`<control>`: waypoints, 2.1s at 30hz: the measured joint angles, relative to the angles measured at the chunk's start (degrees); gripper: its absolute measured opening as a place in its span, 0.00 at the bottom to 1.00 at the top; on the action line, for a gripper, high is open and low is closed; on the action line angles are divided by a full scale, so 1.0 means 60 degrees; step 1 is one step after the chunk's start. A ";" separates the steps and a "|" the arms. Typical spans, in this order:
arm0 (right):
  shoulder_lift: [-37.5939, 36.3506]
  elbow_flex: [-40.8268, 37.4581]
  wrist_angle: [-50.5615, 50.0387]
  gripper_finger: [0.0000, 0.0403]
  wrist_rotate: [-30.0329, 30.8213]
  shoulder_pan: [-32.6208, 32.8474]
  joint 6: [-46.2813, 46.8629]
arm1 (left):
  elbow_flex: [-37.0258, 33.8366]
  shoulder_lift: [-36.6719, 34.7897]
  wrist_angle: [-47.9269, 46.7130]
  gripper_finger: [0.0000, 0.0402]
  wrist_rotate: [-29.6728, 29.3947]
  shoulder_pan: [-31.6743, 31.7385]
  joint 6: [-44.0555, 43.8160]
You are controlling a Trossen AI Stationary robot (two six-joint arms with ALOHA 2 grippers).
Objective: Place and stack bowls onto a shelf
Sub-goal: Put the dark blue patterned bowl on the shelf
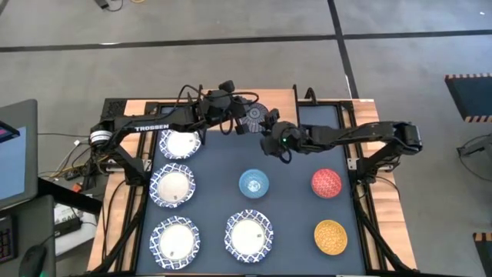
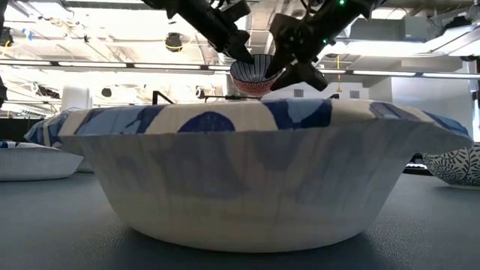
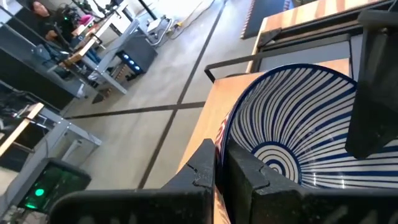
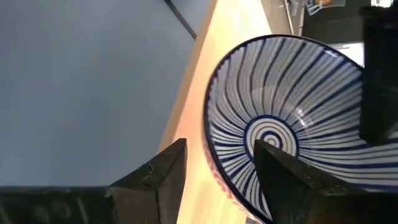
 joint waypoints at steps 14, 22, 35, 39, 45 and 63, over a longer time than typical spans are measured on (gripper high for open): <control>0.0011 0.0655 -0.1532 0.13 -0.0243 0.0141 0.0020 | 0.1264 0.0023 -0.1611 0.00 0.0478 -0.0396 -0.0935; -0.0049 0.0880 -0.2063 0.12 -0.0184 0.0327 0.1013 | 0.1558 -0.0055 -0.2174 0.13 0.0529 -0.0437 -0.1487; -0.0134 0.2475 -0.3717 0.09 -0.4047 -0.1733 0.3247 | 0.1572 -0.0258 -0.3379 0.45 -0.0430 -0.0117 -0.1691; -0.0019 0.3205 -0.4417 0.10 -0.5672 -0.2941 0.4160 | 0.1356 -0.0641 -0.4286 0.46 0.0372 0.0146 -0.2247; -0.0009 0.3402 -0.4650 0.10 -0.6372 -0.4121 0.4993 | -0.0632 -0.1460 -0.3182 0.46 0.1386 0.0364 -0.2691; 0.1176 0.3432 -0.5451 0.15 -0.6977 -0.3738 0.6120 | -0.3463 -0.2965 -0.1711 0.46 0.0717 -0.0288 -0.3148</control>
